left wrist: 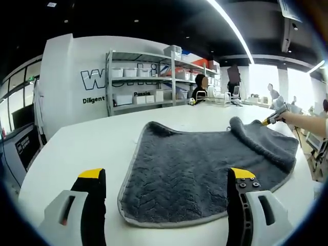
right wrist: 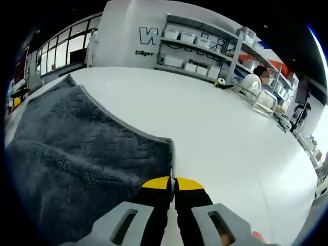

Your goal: Open the folded towel by lifting each exposed corner and separating the folded layers until the towel lies flat within the target outline without major curled edges

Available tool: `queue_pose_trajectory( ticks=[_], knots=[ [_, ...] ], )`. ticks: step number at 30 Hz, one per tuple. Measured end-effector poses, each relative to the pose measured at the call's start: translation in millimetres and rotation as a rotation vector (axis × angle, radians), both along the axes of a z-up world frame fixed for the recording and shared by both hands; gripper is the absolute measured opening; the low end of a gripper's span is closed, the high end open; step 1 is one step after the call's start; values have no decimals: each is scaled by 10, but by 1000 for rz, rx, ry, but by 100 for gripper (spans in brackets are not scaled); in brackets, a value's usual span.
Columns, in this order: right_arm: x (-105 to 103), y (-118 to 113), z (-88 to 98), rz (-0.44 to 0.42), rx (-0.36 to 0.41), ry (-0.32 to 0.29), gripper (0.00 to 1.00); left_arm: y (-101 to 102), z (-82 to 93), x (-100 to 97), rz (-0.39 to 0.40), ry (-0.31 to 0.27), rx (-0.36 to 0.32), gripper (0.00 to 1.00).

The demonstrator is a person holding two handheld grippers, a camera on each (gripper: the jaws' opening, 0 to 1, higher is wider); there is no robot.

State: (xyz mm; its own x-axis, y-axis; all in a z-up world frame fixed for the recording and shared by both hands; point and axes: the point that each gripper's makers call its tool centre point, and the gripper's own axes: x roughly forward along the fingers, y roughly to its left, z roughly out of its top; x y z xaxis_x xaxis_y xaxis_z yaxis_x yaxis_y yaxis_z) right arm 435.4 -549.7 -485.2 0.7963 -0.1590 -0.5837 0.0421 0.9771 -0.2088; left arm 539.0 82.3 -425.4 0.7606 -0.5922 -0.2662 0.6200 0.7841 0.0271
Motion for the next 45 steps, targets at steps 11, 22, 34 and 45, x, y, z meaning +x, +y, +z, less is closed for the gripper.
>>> queue_pose_trajectory(
  ticks=[11,22,34,45],
  knots=[
    [46,-195,6,-45,-40,9,0,-14,-41,-30,-6,7,9,97],
    [103,-311,14,-69,-90,18,0,-7,-40,-27,-9,4,13,97],
    [135,-501,66,-151,-208,25,0,-26,-57,-37,-19,7,20,97],
    [155,-662,254,-212,-256,-7,0,-30,-61,-22,-14,11,24,97]
  ],
)
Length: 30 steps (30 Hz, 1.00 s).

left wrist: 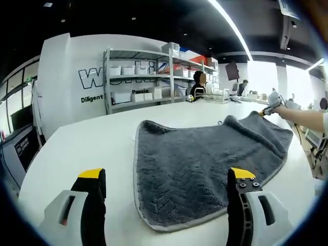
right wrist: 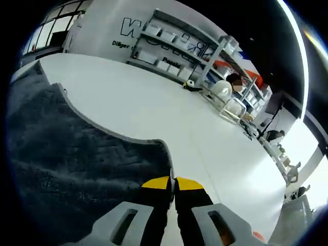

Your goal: Open the folded towel by lifting each exposed corner and separating the folded layers until the towel lies flat within the target outline without major curled edges

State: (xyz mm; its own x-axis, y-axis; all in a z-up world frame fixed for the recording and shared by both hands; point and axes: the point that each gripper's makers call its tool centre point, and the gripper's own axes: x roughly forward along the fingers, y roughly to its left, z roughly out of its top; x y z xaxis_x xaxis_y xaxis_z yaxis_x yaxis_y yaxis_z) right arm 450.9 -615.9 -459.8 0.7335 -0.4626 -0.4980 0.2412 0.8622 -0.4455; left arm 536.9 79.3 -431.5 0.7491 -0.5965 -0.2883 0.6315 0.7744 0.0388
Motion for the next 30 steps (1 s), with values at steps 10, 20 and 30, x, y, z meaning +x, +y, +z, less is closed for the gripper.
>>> queue_pose_trajectory(
  ticks=[10,20,30],
  knots=[
    [15,-83,41,-21,-26,9,0,8,9,-7,6,-2,-1,97],
    [106,-197,241,-35,-85,15,0,3,47,-7,5,-13,-1,97],
    [264,-281,265,-46,-79,0,0,25,46,-1,14,-20,6,97]
  ],
)
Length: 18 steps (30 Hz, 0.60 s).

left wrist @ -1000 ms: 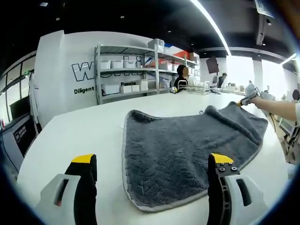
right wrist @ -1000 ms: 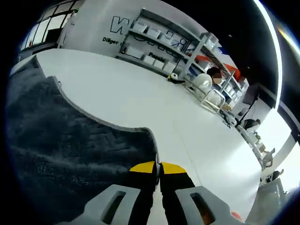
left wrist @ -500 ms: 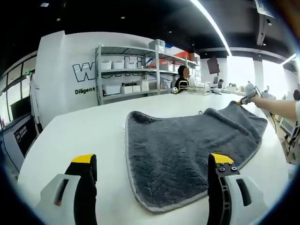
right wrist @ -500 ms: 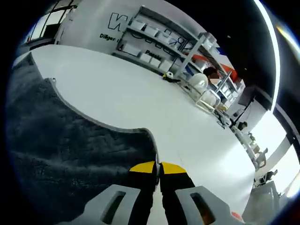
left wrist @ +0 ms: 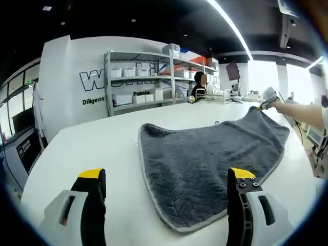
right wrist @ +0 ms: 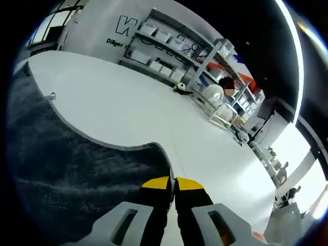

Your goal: Open the folded towel by lifting each exposed corner and separating the folded layers until the towel lies flat within the target outline without major curled edges

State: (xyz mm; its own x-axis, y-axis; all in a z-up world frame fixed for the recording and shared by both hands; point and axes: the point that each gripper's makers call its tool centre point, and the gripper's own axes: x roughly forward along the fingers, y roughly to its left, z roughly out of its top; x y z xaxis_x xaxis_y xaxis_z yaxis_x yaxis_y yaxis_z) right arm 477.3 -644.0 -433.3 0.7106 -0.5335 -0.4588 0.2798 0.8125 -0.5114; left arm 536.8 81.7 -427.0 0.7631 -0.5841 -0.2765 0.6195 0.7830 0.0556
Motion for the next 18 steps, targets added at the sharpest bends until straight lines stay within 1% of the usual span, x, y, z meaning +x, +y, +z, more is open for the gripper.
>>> queue_pose_trajectory(
  ticks=[4,10,15,17,18],
  knots=[
    [54,-75,-45,-5,3,9,0,7,0,7,5,-3,2,97],
    [107,-112,-139,-7,4,27,0,-20,-20,-1,-1,-5,22,97],
    [113,-143,-216,-12,16,38,1,-31,-32,-6,-5,-8,35,98],
    [75,-159,-267,-18,24,50,2,-33,-35,-8,-7,-7,40,98],
    [50,-171,-292,-26,34,54,5,-33,-33,-9,-6,-8,41,98]
  ],
)
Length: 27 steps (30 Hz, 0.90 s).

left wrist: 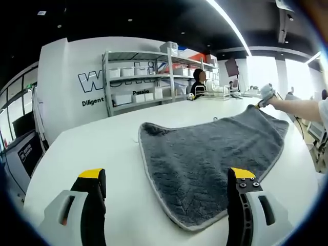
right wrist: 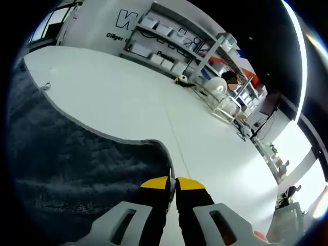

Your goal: Open the folded towel by lifting each exposed corner and separating the folded layers until the towel lies flat within the target outline without major curled edges

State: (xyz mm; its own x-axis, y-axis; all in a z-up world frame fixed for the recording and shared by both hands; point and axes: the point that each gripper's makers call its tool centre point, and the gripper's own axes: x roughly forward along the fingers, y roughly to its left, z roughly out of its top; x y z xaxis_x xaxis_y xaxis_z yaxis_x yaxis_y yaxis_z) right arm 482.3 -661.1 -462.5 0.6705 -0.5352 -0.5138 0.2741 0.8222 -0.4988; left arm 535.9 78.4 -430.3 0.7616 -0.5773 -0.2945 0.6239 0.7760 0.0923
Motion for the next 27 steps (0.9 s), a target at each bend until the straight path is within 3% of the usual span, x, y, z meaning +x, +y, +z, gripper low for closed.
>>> queue_pose_trajectory(
  ticks=[6,11,13,21,27],
  knots=[
    [-180,-29,-9,-18,51,-7,16,13,19,-11,0,-2,-2,98],
    [-277,110,88,23,171,-104,32,-6,40,-35,-8,-6,-3,98],
    [-337,159,153,64,204,-140,36,-13,44,-43,-11,-8,-4,98],
    [-765,396,167,163,294,-159,54,12,43,-34,-6,-2,-14,98],
    [-1061,792,196,298,351,-189,63,-28,65,-45,-18,-10,-13,98]
  ],
)
